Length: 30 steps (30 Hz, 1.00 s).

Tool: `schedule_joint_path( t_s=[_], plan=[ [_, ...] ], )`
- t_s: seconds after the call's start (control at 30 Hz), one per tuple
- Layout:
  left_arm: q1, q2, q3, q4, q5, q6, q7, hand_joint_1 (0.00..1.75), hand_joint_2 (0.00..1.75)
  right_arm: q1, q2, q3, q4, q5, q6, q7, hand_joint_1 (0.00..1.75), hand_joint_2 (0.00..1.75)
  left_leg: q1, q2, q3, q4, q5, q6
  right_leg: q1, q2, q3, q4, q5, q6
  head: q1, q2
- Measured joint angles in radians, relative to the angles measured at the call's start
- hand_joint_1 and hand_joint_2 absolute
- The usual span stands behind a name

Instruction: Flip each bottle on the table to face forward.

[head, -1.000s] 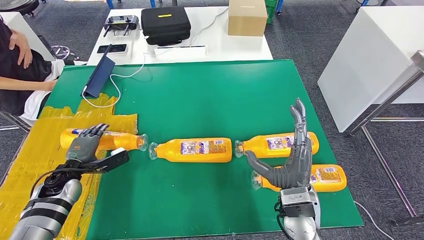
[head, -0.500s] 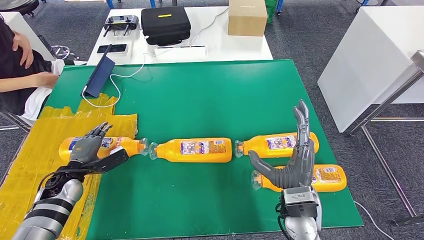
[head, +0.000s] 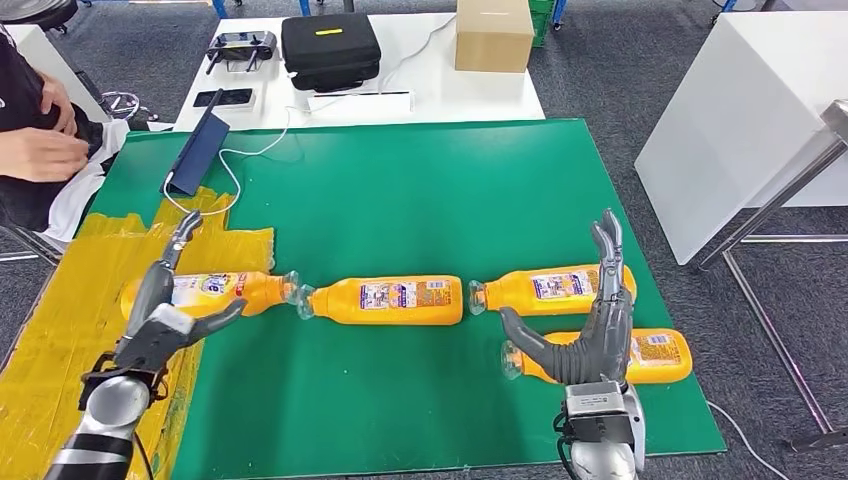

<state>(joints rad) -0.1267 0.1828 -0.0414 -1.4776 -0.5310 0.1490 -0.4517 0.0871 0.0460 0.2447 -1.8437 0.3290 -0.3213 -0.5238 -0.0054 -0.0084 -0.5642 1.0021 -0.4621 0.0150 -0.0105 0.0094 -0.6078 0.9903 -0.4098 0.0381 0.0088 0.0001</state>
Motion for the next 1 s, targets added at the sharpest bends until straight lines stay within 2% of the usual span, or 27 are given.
schedule_joint_path(
  t_s=[0.2,0.33,0.47,0.57,0.77,0.87,1.0],
  plan=[
    [0.092,-0.03,0.05,-0.204,0.171,-0.087,-0.088,0.0,1.75,0.006,-0.022,-0.013,-0.002,0.092,-0.016,0.042,0.0,1.75,0.0,-0.001,0.0,0.0,0.0,0.0,0.0,0.0,0.0,0.0,0.0,0.0,0.0,0.0],
    [0.13,-0.054,0.066,-0.277,0.243,-0.16,-0.126,0.0,1.75,-0.001,-0.061,-0.019,0.0,0.248,0.003,0.14,0.0,1.75,0.0,-0.001,0.0,0.0,0.0,0.0,0.0,0.0,0.001,0.0,0.0,0.0,0.0,0.0],
    [0.167,-0.092,0.064,-0.332,0.264,-0.209,-0.141,0.0,1.75,-0.032,-0.149,-0.043,0.016,0.361,0.092,0.243,0.0,1.75,-0.001,-0.001,0.0,0.0,0.0,0.0,-0.001,0.0,0.001,-0.001,0.0,0.0,0.0,0.0],
    [0.181,-0.111,0.052,-0.352,0.266,-0.218,-0.142,0.0,1.75,-0.056,-0.212,-0.076,0.035,0.369,0.139,0.257,0.0,1.75,-0.002,-0.002,0.0,0.0,0.0,0.0,-0.002,-0.001,0.001,-0.001,0.0,0.0,0.0,0.0],
    [0.186,-0.126,0.042,-0.368,0.282,-0.235,-0.144,0.0,1.75,-0.077,-0.277,-0.099,0.057,0.394,0.189,0.292,0.0,1.75,-0.001,-0.002,0.0,0.0,0.0,0.0,-0.001,-0.001,0.001,-0.001,0.0,0.0,-0.001,0.0],
    [0.186,-0.137,0.029,-0.371,0.314,-0.258,-0.15,0.0,1.75,-0.104,-0.353,-0.109,0.089,0.402,0.275,0.324,0.0,1.75,-0.001,-0.002,0.0,0.0,0.0,0.0,-0.001,-0.001,0.001,-0.001,0.0,0.0,0.0,0.0],
    [0.187,-0.15,0.007,-0.375,0.371,-0.28,-0.161,0.0,1.75,-0.136,-0.472,-0.136,0.153,0.368,0.384,0.302,0.0,1.75,-0.002,-0.002,0.0,0.001,0.0,0.001,-0.002,-0.001,0.002,-0.001,0.0,0.0,0.0,0.0]
  ],
)
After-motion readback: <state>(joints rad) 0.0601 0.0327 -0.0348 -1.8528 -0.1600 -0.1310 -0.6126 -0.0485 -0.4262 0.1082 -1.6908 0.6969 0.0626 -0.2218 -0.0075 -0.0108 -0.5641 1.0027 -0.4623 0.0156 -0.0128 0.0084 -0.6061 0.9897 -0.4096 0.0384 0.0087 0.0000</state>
